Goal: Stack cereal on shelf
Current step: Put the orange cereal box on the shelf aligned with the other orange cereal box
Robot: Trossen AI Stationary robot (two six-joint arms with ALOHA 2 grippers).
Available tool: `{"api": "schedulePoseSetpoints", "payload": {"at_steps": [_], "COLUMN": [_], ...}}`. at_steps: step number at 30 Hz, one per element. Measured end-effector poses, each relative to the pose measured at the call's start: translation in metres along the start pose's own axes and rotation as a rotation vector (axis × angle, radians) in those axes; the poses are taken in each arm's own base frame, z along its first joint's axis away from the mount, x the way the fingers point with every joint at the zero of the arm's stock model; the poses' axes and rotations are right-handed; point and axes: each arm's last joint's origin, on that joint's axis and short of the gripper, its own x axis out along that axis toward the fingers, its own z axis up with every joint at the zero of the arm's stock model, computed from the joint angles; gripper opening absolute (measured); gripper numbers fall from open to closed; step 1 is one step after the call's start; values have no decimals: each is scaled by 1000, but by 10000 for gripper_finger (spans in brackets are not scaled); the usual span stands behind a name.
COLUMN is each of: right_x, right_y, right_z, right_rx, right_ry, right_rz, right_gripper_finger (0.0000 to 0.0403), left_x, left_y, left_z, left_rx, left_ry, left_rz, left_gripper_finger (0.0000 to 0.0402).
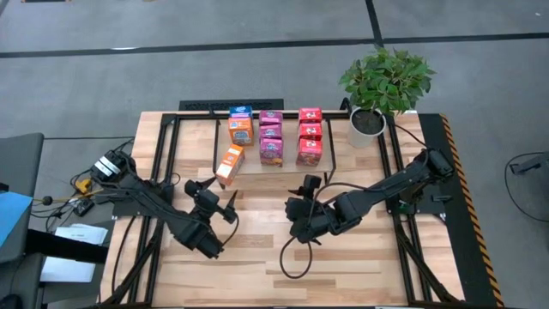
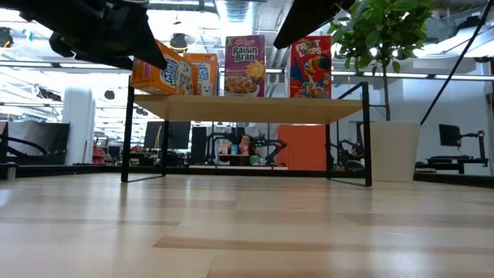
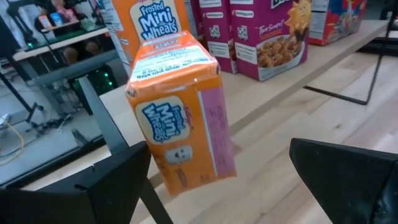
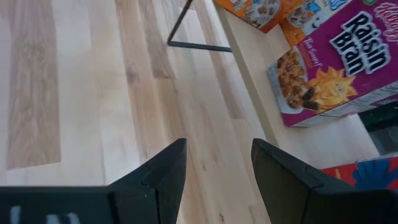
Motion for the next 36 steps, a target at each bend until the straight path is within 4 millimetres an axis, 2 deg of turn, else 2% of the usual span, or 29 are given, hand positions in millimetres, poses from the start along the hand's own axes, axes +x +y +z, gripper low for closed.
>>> {"api": "schedulePoseSetpoints", "payload": {"at_steps": [10, 23, 36], "right_x": [0, 0, -8], "right_y": [0, -1, 6], "right_z": [-2, -6, -8], "right_rx": [13, 46, 37], "right_ry": [15, 48, 36], "right_rz": [8, -4, 18], "right_gripper_finger": [193, 153, 119], "left_x": [4, 7, 7], "left_y": [-1, 0, 0], "left_z": [2, 2, 1], "left_rx": [-2, 2, 2], "left_ry": [-22, -13, 17], "left_rz": [12, 25, 29], "left_gripper_finger": [366, 253, 197]}}
